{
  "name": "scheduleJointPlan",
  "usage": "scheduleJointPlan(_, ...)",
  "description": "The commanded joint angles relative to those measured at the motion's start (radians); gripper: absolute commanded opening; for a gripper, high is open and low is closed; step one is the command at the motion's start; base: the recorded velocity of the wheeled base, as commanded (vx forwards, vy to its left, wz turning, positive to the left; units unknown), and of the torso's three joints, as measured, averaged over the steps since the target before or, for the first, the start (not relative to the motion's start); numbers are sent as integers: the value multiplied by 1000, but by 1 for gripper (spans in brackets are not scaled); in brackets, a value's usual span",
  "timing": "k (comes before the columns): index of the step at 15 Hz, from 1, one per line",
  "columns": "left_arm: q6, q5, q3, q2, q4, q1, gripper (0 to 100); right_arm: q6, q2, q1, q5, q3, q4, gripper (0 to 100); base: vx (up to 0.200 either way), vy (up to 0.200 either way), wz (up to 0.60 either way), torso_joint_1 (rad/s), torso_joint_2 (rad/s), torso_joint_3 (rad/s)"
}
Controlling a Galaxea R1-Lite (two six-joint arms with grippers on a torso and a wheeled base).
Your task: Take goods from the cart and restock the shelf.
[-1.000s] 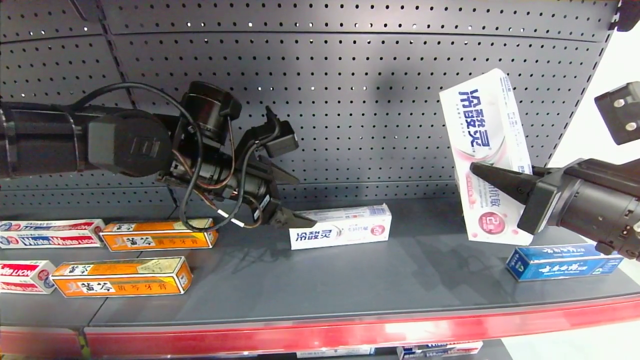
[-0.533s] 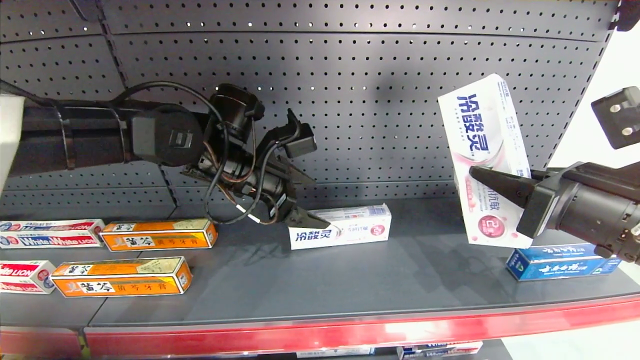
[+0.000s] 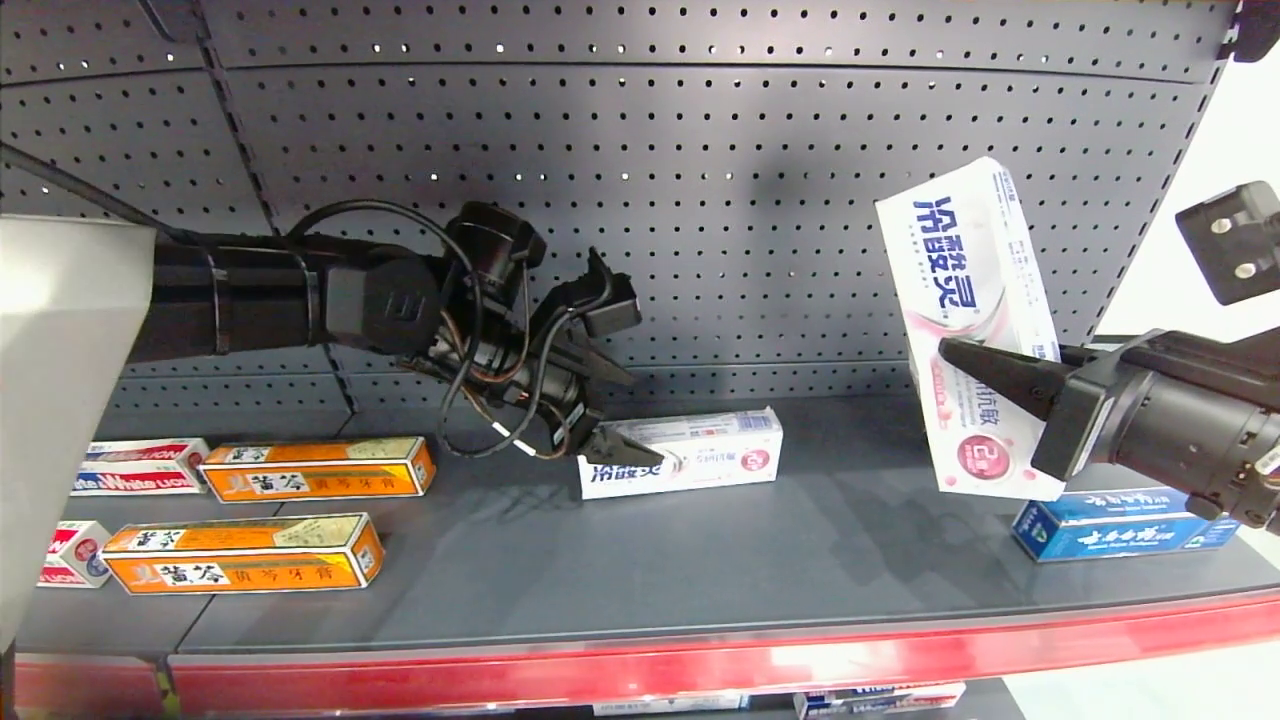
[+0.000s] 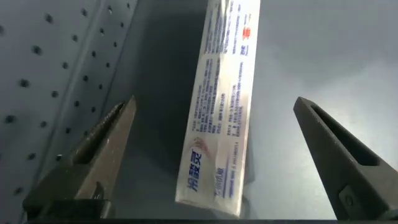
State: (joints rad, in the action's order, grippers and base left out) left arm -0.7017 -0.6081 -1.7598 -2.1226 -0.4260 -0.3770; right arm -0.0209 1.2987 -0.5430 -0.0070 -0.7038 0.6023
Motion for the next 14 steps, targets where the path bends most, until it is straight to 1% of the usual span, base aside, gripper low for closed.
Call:
scheduleJointPlan(1,2,1,0,-11,-4,1,100,-1,1,0,-1,0,-1,0,0,0,0,0,0,0)
scheduleJointPlan(5,-10,5,11,-19,-8,1,100,-1,2,3,-1,0,-1,0,0,0,0,0,0,0)
scheduleJointPlan(14,-10,10,31,-50,-13,-2,100,-1,2,17,-1,1,-1,0,0,0,0,0,0,0)
